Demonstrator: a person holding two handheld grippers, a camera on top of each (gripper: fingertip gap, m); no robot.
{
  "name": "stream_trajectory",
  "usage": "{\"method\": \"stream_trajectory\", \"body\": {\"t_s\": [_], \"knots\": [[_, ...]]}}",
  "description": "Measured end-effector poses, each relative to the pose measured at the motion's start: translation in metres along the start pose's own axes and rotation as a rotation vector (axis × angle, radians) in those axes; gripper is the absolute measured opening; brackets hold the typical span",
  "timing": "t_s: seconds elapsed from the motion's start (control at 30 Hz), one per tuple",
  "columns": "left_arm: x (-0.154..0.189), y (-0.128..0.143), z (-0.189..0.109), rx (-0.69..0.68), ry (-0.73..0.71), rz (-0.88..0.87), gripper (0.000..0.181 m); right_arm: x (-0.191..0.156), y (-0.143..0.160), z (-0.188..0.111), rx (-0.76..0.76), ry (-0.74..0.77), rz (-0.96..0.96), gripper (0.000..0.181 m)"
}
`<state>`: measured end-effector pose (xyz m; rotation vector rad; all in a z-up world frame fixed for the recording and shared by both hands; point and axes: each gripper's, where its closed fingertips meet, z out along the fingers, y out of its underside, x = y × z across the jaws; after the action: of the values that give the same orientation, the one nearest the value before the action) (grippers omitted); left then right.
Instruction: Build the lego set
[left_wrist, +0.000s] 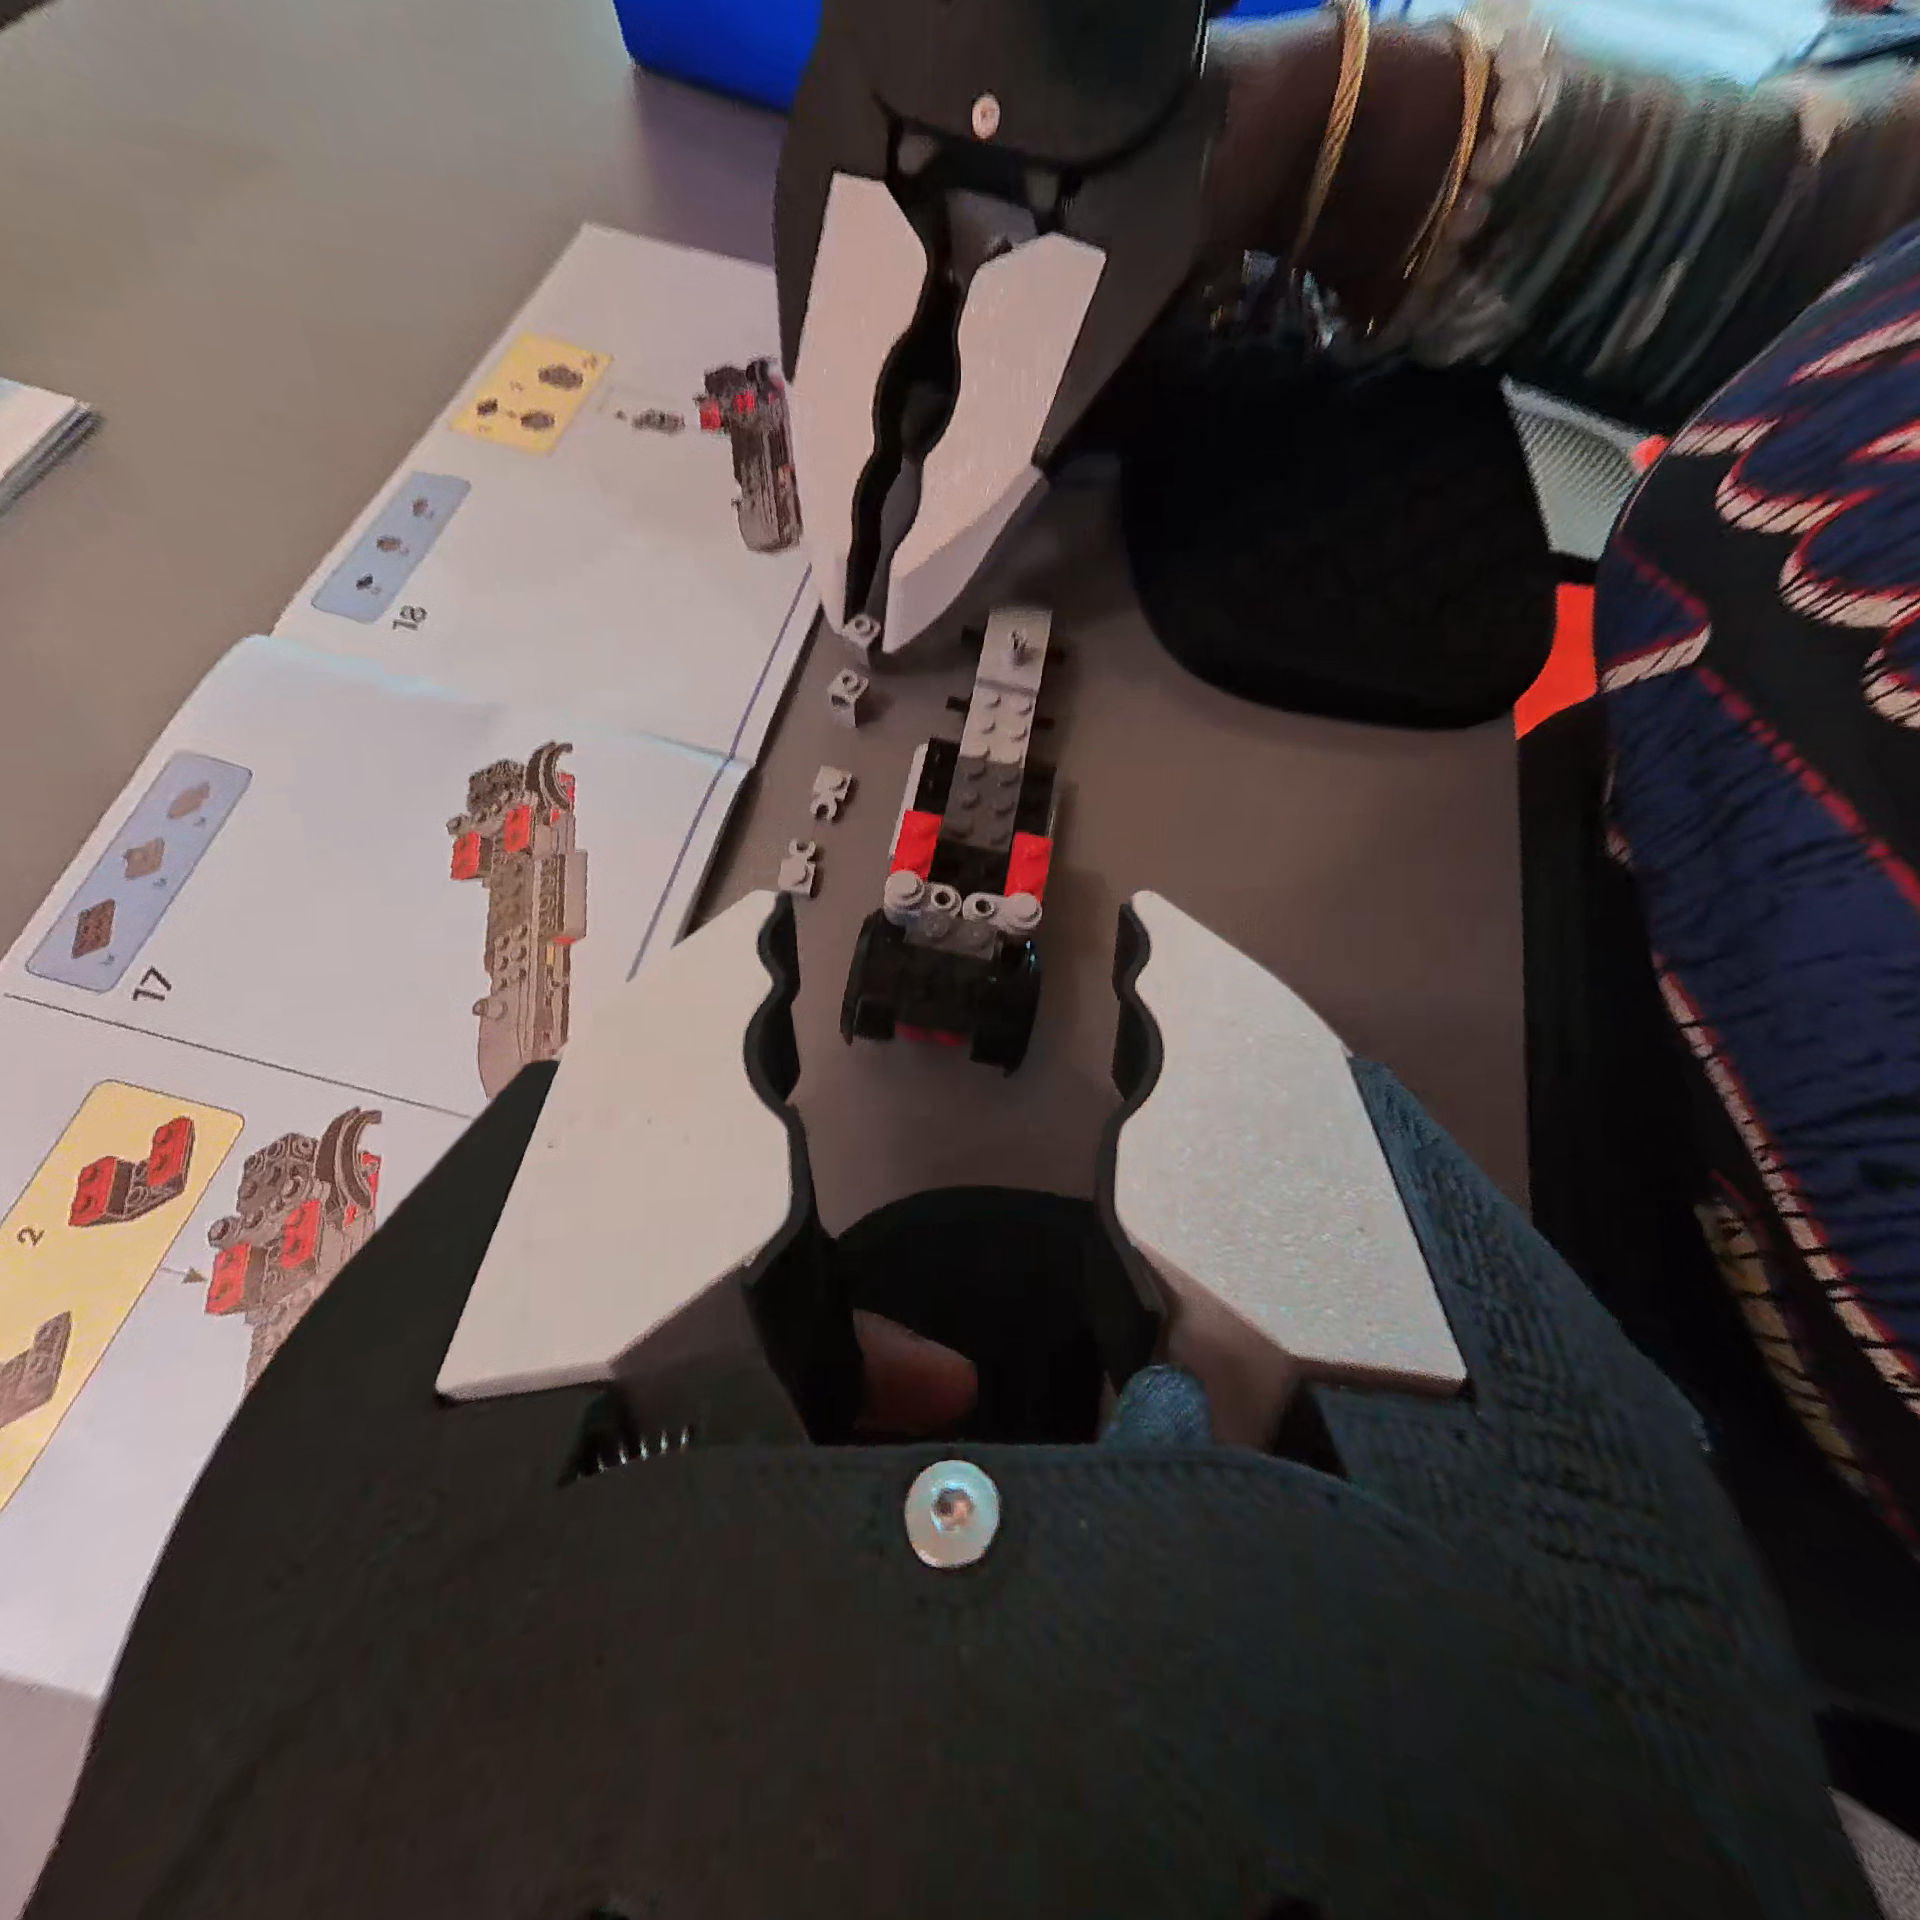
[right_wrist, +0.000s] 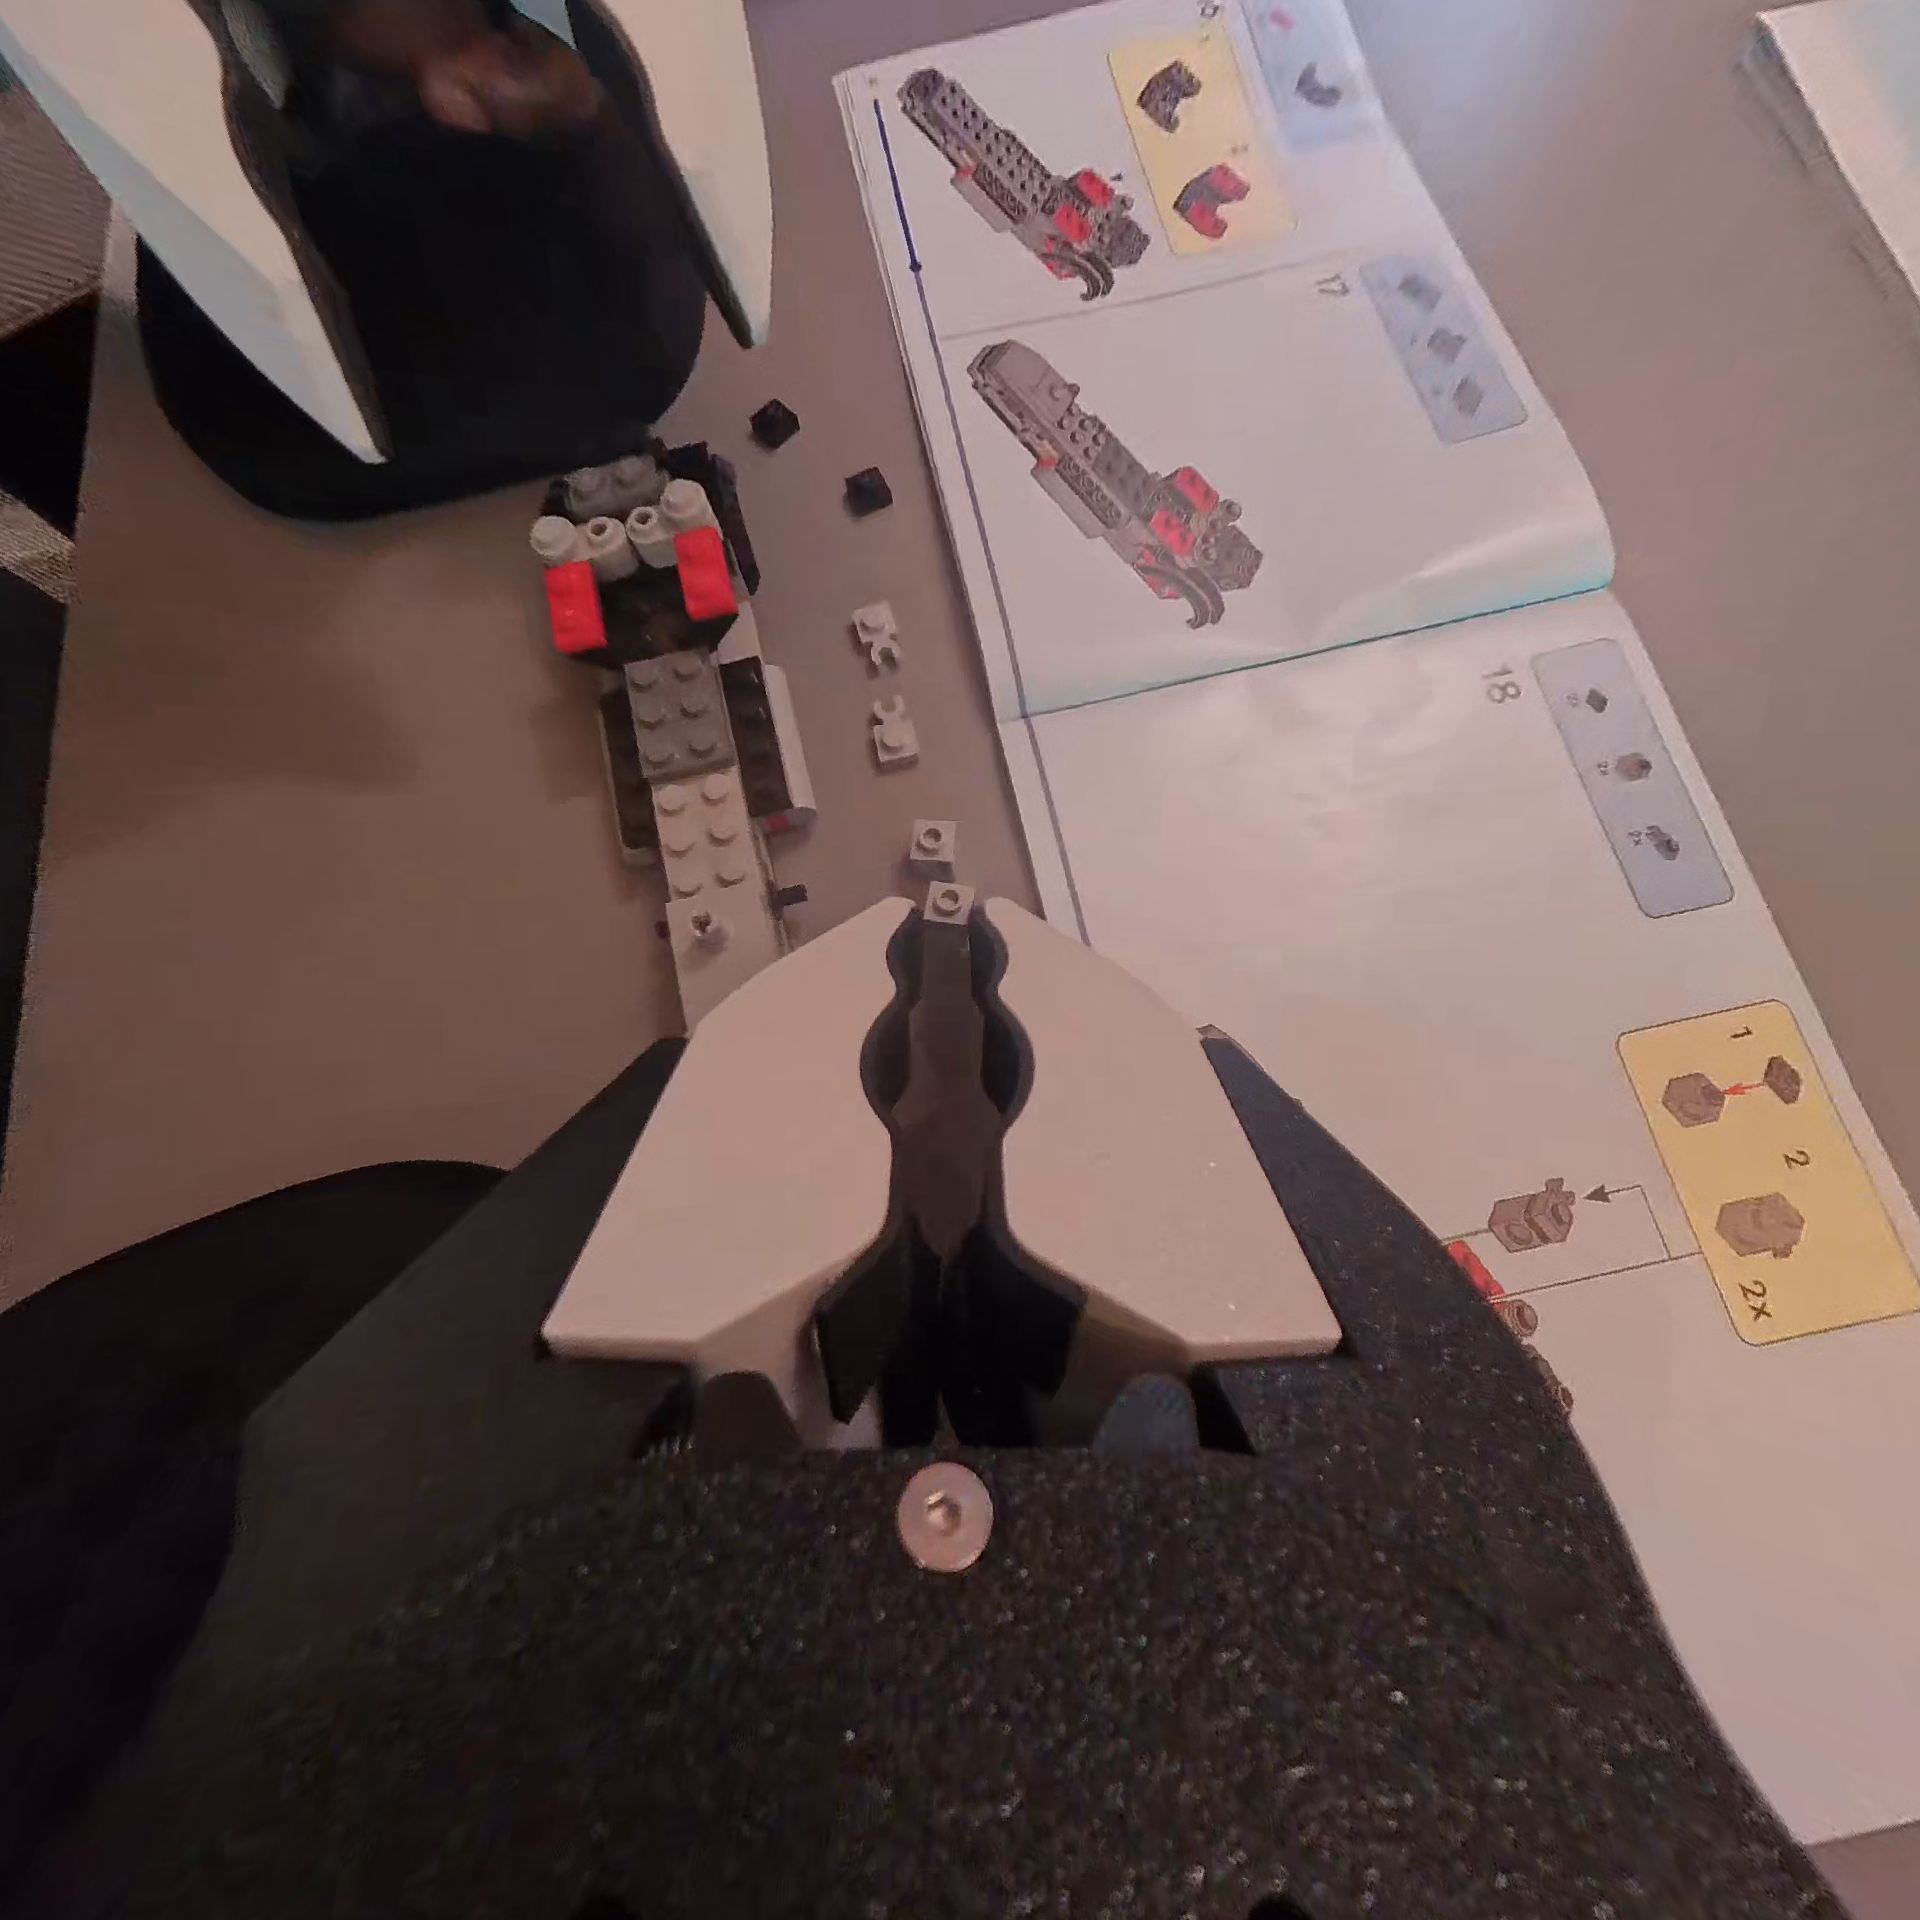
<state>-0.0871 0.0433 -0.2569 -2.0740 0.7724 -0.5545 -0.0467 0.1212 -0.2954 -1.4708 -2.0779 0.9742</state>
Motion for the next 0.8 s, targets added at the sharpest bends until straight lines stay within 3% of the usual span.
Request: {"method": "stream_trajectory", "body": {"t_s": [0.2,0.5,0.63,0.73,0.8], "knots": [[-0.004,0.019,0.009,-0.130,-0.044,0.038,0.058,0.000,0.004,0.002,-0.023,-0.002,-0.003,0.010],[-0.004,0.027,0.015,-0.186,-0.050,0.056,0.050,-0.002,0.000,-0.015,0.038,0.002,0.017,0.017],[-0.002,0.031,0.017,-0.215,-0.044,0.079,0.045,-0.024,-0.002,-0.025,0.086,-0.107,-0.019,0.018],[-0.002,0.032,0.017,-0.219,-0.044,0.080,0.045,-0.044,-0.002,-0.030,0.128,-0.234,-0.023,0.035],[-0.002,0.033,0.018,-0.229,-0.047,0.080,0.045,-0.045,-0.004,-0.028,0.144,-0.230,-0.026,0.046]]}}
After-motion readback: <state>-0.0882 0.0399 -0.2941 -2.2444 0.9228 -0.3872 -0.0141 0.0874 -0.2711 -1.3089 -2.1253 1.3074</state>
